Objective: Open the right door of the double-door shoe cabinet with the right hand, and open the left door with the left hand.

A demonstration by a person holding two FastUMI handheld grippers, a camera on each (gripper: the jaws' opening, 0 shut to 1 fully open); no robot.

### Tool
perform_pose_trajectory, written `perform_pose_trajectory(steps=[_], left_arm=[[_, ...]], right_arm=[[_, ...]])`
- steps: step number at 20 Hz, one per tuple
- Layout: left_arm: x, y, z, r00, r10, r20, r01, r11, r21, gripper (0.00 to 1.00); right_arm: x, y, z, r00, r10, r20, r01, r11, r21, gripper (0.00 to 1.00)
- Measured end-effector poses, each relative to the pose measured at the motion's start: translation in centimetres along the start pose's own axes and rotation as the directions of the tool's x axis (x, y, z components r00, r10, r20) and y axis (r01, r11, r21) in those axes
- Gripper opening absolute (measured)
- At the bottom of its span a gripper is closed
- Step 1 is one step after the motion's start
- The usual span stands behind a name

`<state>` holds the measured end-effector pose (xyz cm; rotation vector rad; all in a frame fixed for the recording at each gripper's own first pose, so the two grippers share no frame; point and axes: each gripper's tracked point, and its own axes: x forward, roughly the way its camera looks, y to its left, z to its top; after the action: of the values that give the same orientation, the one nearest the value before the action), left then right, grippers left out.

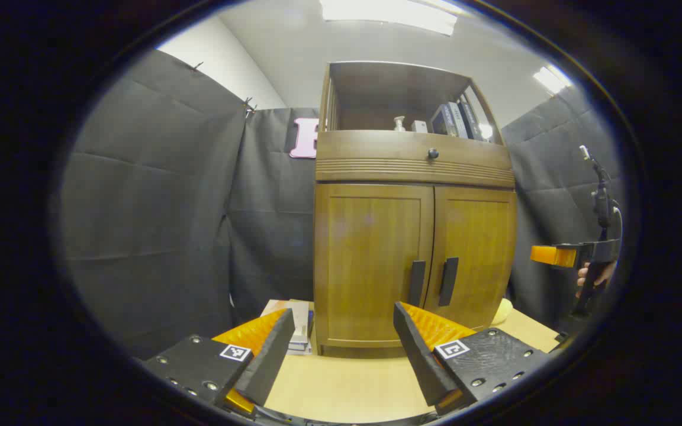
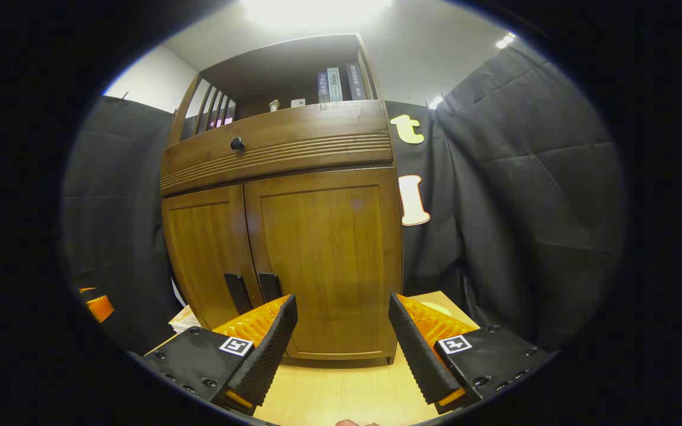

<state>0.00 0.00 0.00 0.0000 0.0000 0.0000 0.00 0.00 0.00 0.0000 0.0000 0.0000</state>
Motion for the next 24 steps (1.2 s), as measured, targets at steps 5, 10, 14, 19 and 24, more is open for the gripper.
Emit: perform_pose_trajectory(steps=[5,10,14,19,24], left_arm=[[-0.7,1.1,-0.7,1.000,0.020,-0.019,-0.020,0.999,-0.032,0.99],[-1.1,2.7,-0.8,0.998,0.055,-0.023,-0.057,0.995,-0.079,0.99],[-1.6,3.1,-1.3,0.997,0.072,-0.037,-0.076,0.992,-0.102,0.99],[-2.0,3.5,-1.7,0.993,0.108,-0.056,-0.114,0.988,-0.105,0.99],[-2.8,5.0,-1.7,0.983,0.171,-0.069,-0.177,0.980,-0.094,0.99]], right_arm=[[-0.6,0.6,-0.3,1.000,0.012,-0.009,-0.012,1.000,-0.003,0.98],[-0.3,1.6,-0.3,0.999,0.029,-0.021,-0.029,1.000,-0.002,0.98],[0.1,2.5,-0.6,0.998,0.043,-0.036,-0.044,0.999,-0.013,0.98],[1.9,4.2,0.4,0.997,0.075,-0.030,-0.075,0.997,-0.012,0.98],[4.9,6.6,1.3,0.993,0.119,-0.024,-0.119,0.993,-0.002,0.98]])
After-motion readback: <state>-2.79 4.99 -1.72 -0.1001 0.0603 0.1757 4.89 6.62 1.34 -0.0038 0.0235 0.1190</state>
